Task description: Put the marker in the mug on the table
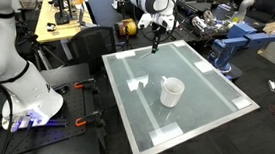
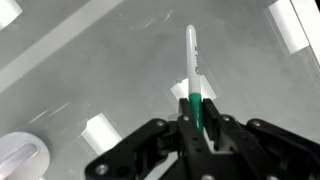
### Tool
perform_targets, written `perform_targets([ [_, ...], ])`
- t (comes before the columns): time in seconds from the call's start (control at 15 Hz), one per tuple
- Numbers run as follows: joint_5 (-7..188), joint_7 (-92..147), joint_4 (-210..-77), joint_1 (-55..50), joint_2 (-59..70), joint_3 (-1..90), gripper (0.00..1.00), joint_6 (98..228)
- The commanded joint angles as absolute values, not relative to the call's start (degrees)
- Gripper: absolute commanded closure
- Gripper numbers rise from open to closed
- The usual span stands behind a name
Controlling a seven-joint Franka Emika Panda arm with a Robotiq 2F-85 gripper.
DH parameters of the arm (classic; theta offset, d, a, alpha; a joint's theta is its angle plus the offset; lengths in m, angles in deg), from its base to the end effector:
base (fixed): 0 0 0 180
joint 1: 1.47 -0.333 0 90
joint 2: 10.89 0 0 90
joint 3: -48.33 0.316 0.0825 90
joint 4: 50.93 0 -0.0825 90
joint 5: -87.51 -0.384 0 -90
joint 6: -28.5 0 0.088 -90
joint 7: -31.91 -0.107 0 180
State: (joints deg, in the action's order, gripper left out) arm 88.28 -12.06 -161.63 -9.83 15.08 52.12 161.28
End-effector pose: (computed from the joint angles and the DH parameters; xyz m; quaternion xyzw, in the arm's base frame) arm 0.6032 0.1280 0.2461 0.9616 -0.2722 -0.0341 0.0071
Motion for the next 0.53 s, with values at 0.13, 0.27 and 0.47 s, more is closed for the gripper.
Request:
perform_targets([
  [0.13,84.5,-10.4,-156.3,-10.3,20.9,51.3,0.96,156.5],
  [0.27,83.5,-10.4,-155.4,-10.3,22.4,51.1,0.96,155.7],
  [0.47,82.8,-10.7,-154.1,-10.4,23.7,50.8,0.56,154.3],
])
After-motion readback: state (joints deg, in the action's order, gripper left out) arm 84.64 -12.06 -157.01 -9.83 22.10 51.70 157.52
